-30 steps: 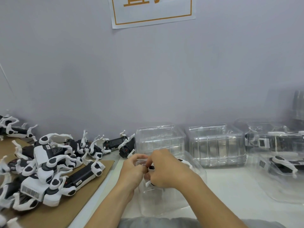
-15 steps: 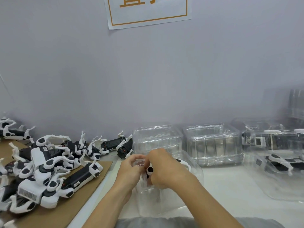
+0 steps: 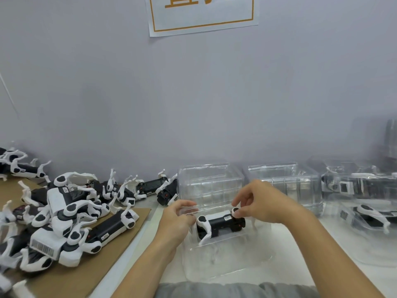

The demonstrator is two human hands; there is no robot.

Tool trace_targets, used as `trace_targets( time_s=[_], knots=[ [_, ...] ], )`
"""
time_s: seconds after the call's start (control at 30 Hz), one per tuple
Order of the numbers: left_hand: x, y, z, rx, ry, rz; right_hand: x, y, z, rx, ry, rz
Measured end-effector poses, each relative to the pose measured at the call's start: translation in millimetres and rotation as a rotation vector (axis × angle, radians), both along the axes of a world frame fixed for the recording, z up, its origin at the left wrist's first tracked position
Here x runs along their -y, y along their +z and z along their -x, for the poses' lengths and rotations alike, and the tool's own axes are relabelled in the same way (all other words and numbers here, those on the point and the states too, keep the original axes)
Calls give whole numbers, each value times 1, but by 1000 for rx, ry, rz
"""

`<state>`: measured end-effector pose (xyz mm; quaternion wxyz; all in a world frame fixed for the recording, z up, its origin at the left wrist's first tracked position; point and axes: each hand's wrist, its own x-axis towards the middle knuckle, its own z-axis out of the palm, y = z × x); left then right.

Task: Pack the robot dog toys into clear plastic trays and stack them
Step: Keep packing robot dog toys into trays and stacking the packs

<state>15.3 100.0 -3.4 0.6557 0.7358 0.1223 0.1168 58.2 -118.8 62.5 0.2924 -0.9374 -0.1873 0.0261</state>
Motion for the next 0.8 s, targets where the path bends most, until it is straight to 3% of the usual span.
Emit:
trace_targets(
  time_s=[0.2,0.33,0.47,0.6,0.8],
  knots=[
    [1,0,0,11,11,-14,-12,-6,-1,87,-81,23],
    [2,0,1,16,23,-36,-23,-8,5,216,-183,150],
    [3,1,1,15,23,-38,-25,-7,6,134,-244,139],
    [3,1,2,19,24,-29,-33,-7,10,142,-297,255],
    [3,0,1,21,14,-35,-29,4,11,56,-239,263]
  ],
)
